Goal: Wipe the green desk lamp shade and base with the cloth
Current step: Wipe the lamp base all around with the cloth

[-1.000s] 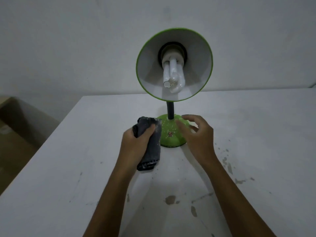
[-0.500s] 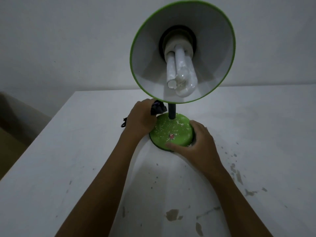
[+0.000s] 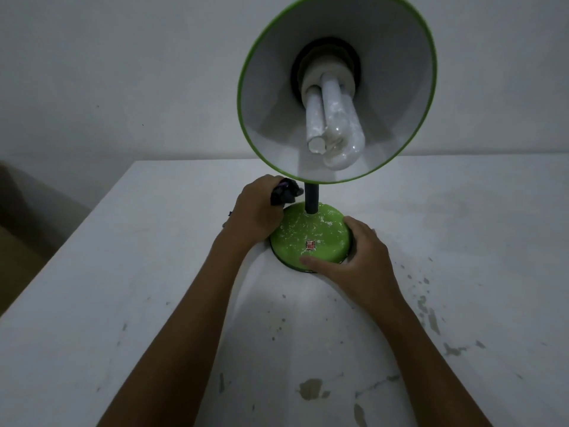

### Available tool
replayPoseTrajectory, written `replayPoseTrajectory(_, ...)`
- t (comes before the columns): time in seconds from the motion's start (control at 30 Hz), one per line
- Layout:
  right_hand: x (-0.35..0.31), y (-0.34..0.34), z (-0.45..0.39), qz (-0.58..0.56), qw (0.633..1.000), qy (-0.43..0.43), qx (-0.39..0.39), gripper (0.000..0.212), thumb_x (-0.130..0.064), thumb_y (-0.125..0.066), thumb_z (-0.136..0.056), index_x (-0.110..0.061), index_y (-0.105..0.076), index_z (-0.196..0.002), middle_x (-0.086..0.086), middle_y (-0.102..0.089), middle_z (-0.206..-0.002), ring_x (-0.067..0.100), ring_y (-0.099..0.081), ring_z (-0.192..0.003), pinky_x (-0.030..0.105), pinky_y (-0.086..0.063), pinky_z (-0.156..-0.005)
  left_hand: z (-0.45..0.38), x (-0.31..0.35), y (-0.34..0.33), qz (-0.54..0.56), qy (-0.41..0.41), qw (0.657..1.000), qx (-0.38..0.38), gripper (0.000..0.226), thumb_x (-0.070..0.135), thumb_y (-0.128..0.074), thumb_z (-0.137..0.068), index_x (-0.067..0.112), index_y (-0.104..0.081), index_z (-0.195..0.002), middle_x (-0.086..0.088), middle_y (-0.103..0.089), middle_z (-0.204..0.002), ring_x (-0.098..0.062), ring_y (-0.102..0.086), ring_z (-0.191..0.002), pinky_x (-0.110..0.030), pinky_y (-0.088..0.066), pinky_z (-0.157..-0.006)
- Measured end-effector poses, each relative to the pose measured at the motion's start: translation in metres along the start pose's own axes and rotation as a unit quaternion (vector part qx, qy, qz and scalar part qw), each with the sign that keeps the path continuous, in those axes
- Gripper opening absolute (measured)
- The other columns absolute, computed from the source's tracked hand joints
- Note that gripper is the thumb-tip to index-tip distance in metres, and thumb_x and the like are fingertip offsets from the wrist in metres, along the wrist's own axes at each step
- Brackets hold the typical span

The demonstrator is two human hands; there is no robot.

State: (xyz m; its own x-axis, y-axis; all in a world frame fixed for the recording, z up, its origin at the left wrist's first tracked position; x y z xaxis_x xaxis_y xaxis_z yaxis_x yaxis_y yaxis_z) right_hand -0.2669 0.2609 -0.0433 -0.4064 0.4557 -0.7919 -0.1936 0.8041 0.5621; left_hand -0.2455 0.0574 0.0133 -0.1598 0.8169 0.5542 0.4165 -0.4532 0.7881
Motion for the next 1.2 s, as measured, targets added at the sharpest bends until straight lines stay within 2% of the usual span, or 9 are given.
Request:
replayPoseTrajectory(0.17,-0.004,0.002,0.0,-0.007,1.0,0.01,0.007,0.101,-0.074,-0.077,-0.053,-0.024,-0.049,-0.136,-0.012,-0.057,-0.125,0.012,-0.051,-0.117,0.038,-0.051,-0.096,0.006,0.012,-0.02,0.005,-0.017,1.0,-0.023,0.02,0.001,-0.058,-0.086,0.008,-0.066,-0.103,-0.004,-0.064,-0.098,-0.019,-0.056,-0.088,-0.021,-0.032,-0.069)
replayPoseTrajectory(0.27,-0.005,0.002,0.0,-0.005,1.0,0.01,0.007,0.103,-0.076,-0.076,-0.051,-0.024,-0.049,-0.136,-0.011,-0.057,-0.126,0.011,-0.052,-0.117,0.037,-0.051,-0.097,0.009,0.009,-0.019,0.004,-0.041,0.999,-0.021,0.023,-0.001,-0.059,-0.086,0.01,-0.067,-0.105,-0.005,-0.066,-0.102,-0.021,-0.059,-0.09,-0.024,-0.039,-0.074)
replayPoseTrajectory(0.4,-0.004,0.002,0.0,-0.01,1.0,0.011,0.01,0.103,-0.074,-0.077,-0.051,-0.024,-0.049,-0.136,-0.012,-0.056,-0.126,0.012,-0.052,-0.118,0.039,-0.051,-0.097,0.023,0.004,-0.014,0.024,-0.08,0.996,-0.017,0.04,-0.011,-0.058,-0.075,0.01,-0.068,-0.108,-0.003,-0.067,-0.104,-0.023,-0.06,-0.096,-0.038,-0.049,-0.086)
replayPoseTrajectory(0.57,-0.005,0.0,-0.001,-0.014,1.0,0.02,0.009,0.099,-0.076,-0.077,-0.05,-0.026,-0.052,-0.132,-0.012,-0.058,-0.121,0.011,-0.056,-0.112,0.037,-0.053,-0.093,0.028,-0.001,-0.007,0.073,-0.072,0.993,-0.052,0.048,-0.013,-0.053,-0.07,0.012,-0.069,-0.107,-0.002,-0.069,-0.105,-0.022,-0.061,-0.099,-0.038,-0.05,-0.088)
replayPoseTrajectory(0.67,-0.006,0.002,-0.001,-0.018,0.999,0.027,0.018,0.096,-0.074,-0.077,-0.05,-0.027,-0.052,-0.13,-0.013,-0.058,-0.118,0.009,-0.056,-0.109,0.035,-0.053,-0.092,0.021,-0.005,-0.002,0.084,-0.035,0.996,-0.017,0.025,-0.001,-0.059,-0.085,0.01,-0.068,-0.105,-0.004,-0.069,-0.099,-0.019,-0.062,-0.093,-0.037,-0.052,-0.084)
replayPoseTrajectory(0.73,-0.005,0.001,-0.001,-0.015,0.999,0.027,0.018,0.094,-0.074,-0.078,-0.05,-0.029,-0.052,-0.129,-0.014,-0.058,-0.117,0.01,-0.057,-0.109,0.036,-0.054,-0.091,0.018,-0.004,0.001,0.082,-0.015,0.996,0.023,0.012,0.014,-0.06,-0.092,0.009,-0.066,-0.101,-0.004,-0.067,-0.095,-0.019,-0.06,-0.087,-0.03,-0.049,-0.076)
replayPoseTrajectory(0.83,-0.003,0.0,-0.002,-0.012,0.999,0.025,0.019,0.094,-0.074,-0.079,-0.05,-0.029,-0.053,-0.128,-0.014,-0.059,-0.117,0.01,-0.058,-0.108,0.038,-0.055,-0.089,0.018,0.002,-0.007,0.061,-0.031,0.997,0.021,0.019,0.028,-0.064,-0.091,0.009,-0.065,-0.094,-0.003,-0.063,-0.091,-0.018,-0.058,-0.082,-0.03,-0.046,-0.072)
replayPoseTrajectory(1.03,-0.005,0.001,-0.003,-0.022,0.999,0.035,0.02,0.086,-0.071,-0.082,-0.052,-0.031,-0.056,-0.124,-0.015,-0.06,-0.114,0.01,-0.059,-0.106,0.038,-0.055,-0.086,0.017,-0.01,0.0,0.086,-0.01,0.996,-0.025,0.017,0.025,-0.066,-0.089,0.008,-0.067,-0.09,-0.003,-0.062,-0.085,-0.02,-0.058,-0.08,-0.038,-0.046,-0.073)
replayPoseTrajectory(1.2,-0.005,0.001,-0.003,-0.014,0.999,0.036,0.023,0.088,-0.073,-0.08,-0.05,-0.03,-0.057,-0.123,-0.015,-0.061,-0.114,0.01,-0.059,-0.105,0.037,-0.055,-0.086,0.016,-0.003,-0.002,0.0,-0.005,1.0,0.019,0.029,0.039,-0.056,-0.094,0.012,-0.061,-0.087,-0.001,-0.056,-0.089,-0.02,-0.054,-0.076,-0.03,-0.04,-0.062)
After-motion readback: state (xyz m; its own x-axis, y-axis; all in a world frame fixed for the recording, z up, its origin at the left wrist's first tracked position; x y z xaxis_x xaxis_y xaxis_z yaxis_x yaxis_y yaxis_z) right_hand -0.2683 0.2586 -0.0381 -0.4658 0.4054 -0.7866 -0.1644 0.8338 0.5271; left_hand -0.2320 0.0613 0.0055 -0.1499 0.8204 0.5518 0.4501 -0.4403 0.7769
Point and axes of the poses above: each hand's wrist, its own z-axis away from the middle knuckle, its own y-axis out of the back of the hand, x = y × z, the point moved 9 cm from there along -z, towards the middle knuckle
